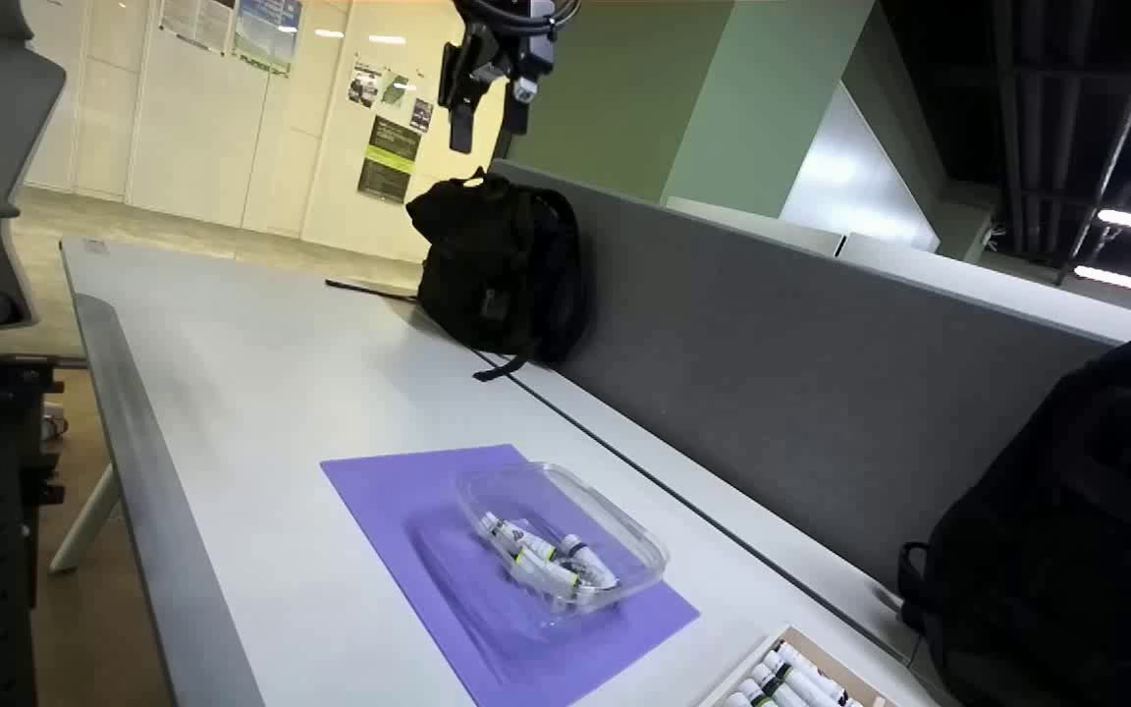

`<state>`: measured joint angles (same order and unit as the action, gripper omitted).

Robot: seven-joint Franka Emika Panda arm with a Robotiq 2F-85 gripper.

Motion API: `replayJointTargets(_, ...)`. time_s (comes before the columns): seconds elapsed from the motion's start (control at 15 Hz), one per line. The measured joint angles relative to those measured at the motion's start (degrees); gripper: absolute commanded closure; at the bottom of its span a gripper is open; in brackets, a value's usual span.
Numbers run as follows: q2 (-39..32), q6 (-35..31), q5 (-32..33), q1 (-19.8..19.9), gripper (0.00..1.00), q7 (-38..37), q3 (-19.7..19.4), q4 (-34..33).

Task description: Pick up a bottle from the tray and put it on the table

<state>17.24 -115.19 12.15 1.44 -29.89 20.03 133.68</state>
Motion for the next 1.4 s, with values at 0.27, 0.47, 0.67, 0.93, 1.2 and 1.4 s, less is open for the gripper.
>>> replayJointTargets(0.27,-0.03,-0.07,0.0,0.0,0.0,0.0,0.0,0.0)
replayJointTargets(0.47,-0.03,-0.08,0.0,0.0,0.0,0.0,0.0,0.0)
replayJointTargets(0.67,-0.07,-0.08,0.01,-0.35,0.0,0.0,-0.31,0.0)
replayJointTargets(0.93,-0.34,-0.86,0.08,-1.09,0.0,-0.07,-3.68,1.02)
replayJointTargets(1.2,-0.6,-7.62,3.02,1.23,0.0,-0.39,-8.52,5.29)
replayJointTargets(1.4,-0.63,-16.52,4.73,3.88,0.0,-0.8,-11.73,8.84)
